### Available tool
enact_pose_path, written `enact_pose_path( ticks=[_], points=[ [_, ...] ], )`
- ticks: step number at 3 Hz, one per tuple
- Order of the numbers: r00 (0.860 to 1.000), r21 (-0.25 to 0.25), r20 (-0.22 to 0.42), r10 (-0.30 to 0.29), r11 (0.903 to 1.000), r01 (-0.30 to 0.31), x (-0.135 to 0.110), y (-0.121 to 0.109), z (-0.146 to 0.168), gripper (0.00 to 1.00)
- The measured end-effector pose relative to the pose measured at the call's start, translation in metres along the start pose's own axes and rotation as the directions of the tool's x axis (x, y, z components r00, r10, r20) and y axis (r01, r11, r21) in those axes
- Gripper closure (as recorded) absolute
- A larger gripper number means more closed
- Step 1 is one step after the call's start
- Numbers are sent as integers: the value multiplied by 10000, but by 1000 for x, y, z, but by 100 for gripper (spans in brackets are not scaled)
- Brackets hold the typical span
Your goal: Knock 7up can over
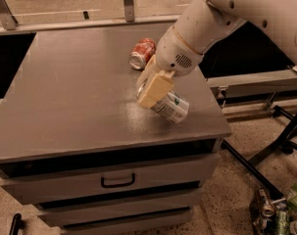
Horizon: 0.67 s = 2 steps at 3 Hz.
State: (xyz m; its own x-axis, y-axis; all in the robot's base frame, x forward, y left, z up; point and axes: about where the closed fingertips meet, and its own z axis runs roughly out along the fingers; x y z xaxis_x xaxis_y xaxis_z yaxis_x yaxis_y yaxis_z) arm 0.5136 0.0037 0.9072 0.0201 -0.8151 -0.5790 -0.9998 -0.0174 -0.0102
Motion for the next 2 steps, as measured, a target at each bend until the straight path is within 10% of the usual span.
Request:
enact_pose_path(
  ticks=[2],
  points=[
    [10000, -30, 3, -36, 10000, 36, -2, 0, 3, 31]
  ],
)
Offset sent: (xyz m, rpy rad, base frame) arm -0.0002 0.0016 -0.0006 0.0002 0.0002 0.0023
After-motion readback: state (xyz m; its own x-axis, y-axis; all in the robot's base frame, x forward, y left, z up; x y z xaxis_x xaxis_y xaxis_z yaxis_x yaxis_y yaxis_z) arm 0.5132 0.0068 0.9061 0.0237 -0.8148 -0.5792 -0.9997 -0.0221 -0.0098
